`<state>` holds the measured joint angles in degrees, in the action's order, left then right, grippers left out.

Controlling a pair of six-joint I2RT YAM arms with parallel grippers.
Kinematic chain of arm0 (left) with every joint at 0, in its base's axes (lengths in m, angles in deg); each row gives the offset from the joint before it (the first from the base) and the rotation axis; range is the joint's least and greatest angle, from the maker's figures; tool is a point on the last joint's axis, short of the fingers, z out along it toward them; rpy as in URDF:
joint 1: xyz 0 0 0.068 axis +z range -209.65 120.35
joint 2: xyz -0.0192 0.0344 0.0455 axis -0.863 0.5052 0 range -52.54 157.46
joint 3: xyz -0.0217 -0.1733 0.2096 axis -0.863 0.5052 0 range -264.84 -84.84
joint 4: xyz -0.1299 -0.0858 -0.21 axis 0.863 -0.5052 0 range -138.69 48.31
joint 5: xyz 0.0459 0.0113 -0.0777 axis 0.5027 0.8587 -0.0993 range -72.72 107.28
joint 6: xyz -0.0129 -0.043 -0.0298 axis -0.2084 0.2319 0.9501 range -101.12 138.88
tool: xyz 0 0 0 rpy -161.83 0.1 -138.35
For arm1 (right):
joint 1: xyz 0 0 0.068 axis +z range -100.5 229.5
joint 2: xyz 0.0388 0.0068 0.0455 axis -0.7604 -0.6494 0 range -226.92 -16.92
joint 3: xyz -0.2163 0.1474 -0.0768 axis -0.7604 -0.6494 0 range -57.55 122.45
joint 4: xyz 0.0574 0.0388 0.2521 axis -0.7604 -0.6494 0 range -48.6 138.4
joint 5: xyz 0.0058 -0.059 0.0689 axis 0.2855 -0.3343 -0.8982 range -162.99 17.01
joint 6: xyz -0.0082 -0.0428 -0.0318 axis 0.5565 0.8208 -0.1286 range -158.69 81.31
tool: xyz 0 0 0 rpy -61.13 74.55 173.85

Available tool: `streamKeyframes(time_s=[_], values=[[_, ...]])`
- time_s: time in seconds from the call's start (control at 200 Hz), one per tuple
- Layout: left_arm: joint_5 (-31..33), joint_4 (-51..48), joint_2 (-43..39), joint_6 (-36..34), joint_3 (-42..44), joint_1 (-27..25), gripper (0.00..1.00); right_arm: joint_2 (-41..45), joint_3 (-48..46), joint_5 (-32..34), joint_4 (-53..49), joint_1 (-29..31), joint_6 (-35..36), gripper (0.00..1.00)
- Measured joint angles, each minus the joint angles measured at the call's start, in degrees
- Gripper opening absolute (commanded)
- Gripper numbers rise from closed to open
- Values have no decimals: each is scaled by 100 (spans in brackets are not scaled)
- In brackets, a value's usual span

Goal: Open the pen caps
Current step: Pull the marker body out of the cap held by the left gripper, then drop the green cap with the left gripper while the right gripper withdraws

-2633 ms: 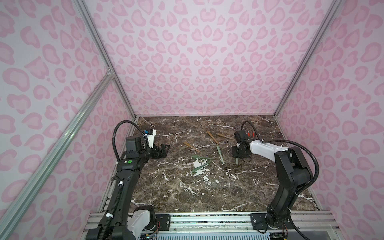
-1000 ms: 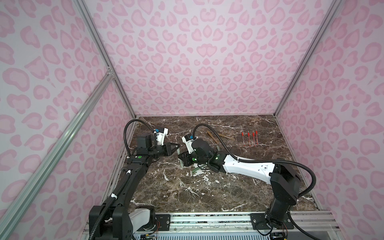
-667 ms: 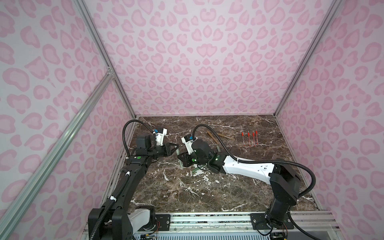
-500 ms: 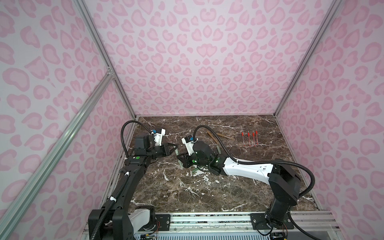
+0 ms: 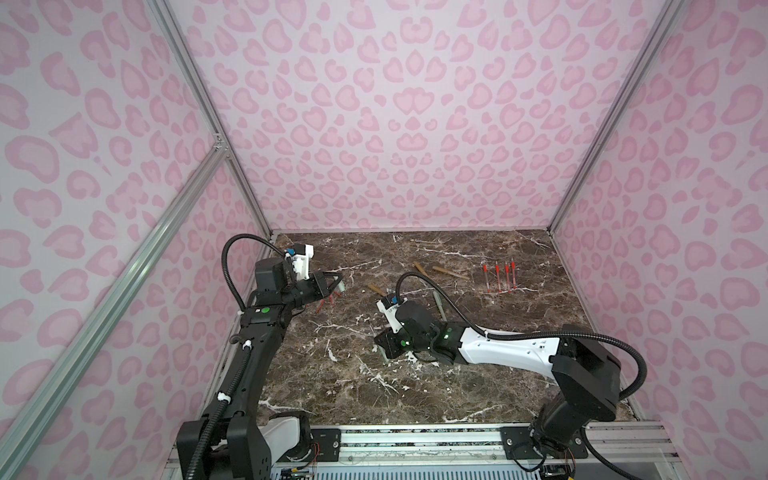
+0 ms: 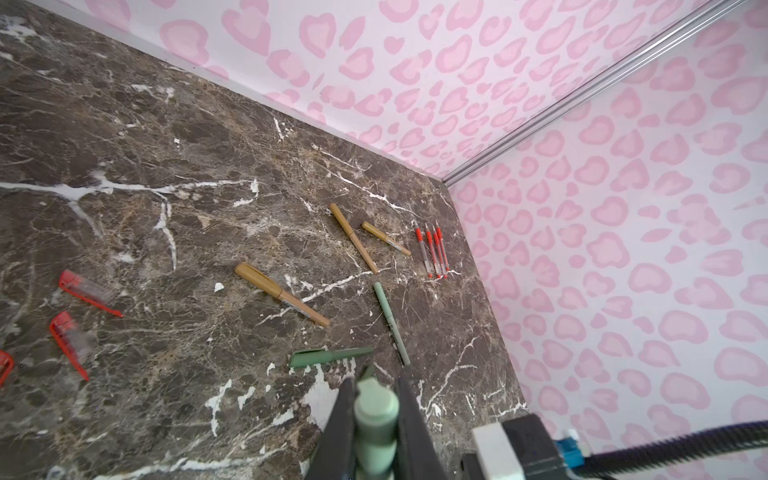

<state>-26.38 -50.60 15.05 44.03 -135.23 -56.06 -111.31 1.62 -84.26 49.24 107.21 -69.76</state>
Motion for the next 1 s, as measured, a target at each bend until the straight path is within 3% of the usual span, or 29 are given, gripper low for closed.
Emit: streamKeyframes(time_s=[0.265,0.615,1.0], values=[[772,-579,811,-645,-101,-260,3,1102,-420,485,-752,-837,-7,0],[1384,-1222,2496,-938,-955,-835,3,2535,-903,844,-2199,-2334,348,0],[2159,-1932,3971,-1296,-1744,-1040,4,3825,-1491,675,-3016,-3757,820,0]])
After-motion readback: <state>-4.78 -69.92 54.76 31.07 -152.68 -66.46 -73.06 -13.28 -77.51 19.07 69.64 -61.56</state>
